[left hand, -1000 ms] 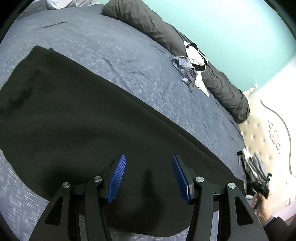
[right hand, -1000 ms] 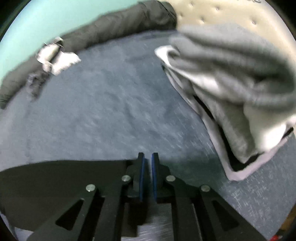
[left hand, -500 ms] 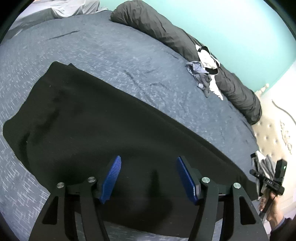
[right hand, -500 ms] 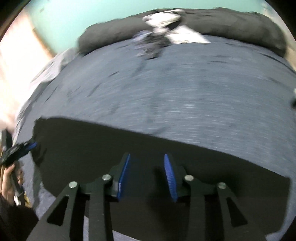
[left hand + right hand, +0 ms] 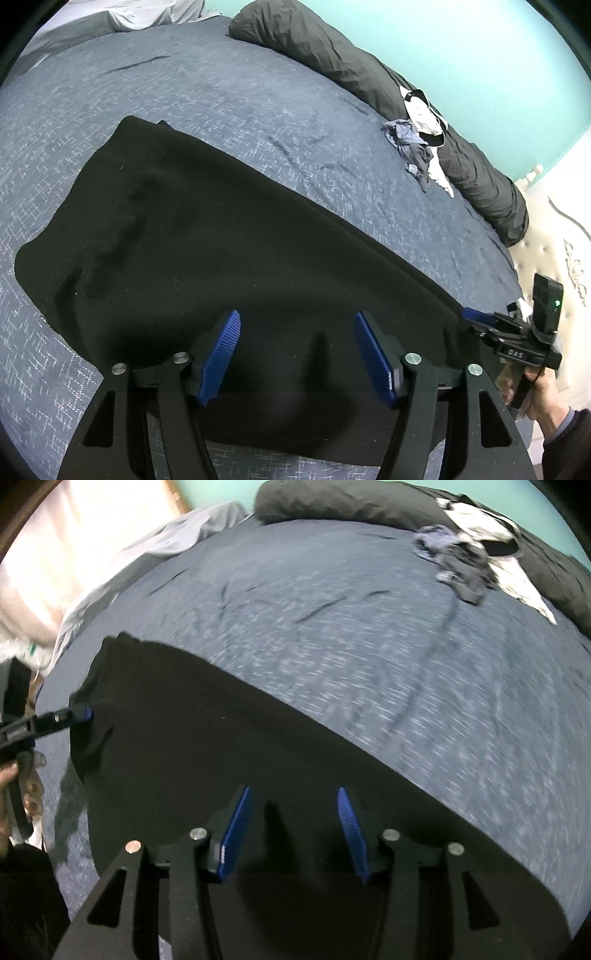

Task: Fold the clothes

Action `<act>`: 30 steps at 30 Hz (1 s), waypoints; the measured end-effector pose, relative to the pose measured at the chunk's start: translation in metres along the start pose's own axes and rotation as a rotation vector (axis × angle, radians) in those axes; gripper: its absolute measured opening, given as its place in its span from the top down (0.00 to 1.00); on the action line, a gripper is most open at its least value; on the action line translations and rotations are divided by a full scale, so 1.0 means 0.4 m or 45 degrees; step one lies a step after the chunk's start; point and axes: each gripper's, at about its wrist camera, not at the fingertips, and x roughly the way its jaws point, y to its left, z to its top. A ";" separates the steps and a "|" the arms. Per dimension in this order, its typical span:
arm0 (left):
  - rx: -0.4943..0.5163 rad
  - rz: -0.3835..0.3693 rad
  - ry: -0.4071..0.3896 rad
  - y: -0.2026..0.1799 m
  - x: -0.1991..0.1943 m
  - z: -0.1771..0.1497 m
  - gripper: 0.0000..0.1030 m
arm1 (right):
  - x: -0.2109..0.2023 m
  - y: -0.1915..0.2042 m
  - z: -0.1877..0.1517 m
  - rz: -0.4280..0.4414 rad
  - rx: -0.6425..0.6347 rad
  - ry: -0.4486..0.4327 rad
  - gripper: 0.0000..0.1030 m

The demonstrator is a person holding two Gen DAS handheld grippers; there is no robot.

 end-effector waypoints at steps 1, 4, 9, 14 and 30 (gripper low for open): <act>-0.002 -0.003 0.001 0.001 0.000 0.000 0.34 | 0.013 0.009 0.006 -0.007 -0.026 0.011 0.52; -0.006 -0.002 -0.001 0.004 -0.003 -0.003 0.33 | 0.048 0.031 0.018 -0.024 -0.108 0.046 0.52; -0.016 -0.008 -0.002 0.011 -0.004 -0.003 0.33 | 0.086 0.033 0.034 -0.037 -0.160 0.083 0.62; -0.018 -0.008 -0.001 0.013 -0.003 0.001 0.33 | 0.092 0.035 0.040 -0.040 -0.193 0.092 0.94; -0.020 -0.016 0.008 0.015 -0.001 -0.003 0.33 | 0.008 -0.006 0.150 -0.119 -0.190 0.034 0.97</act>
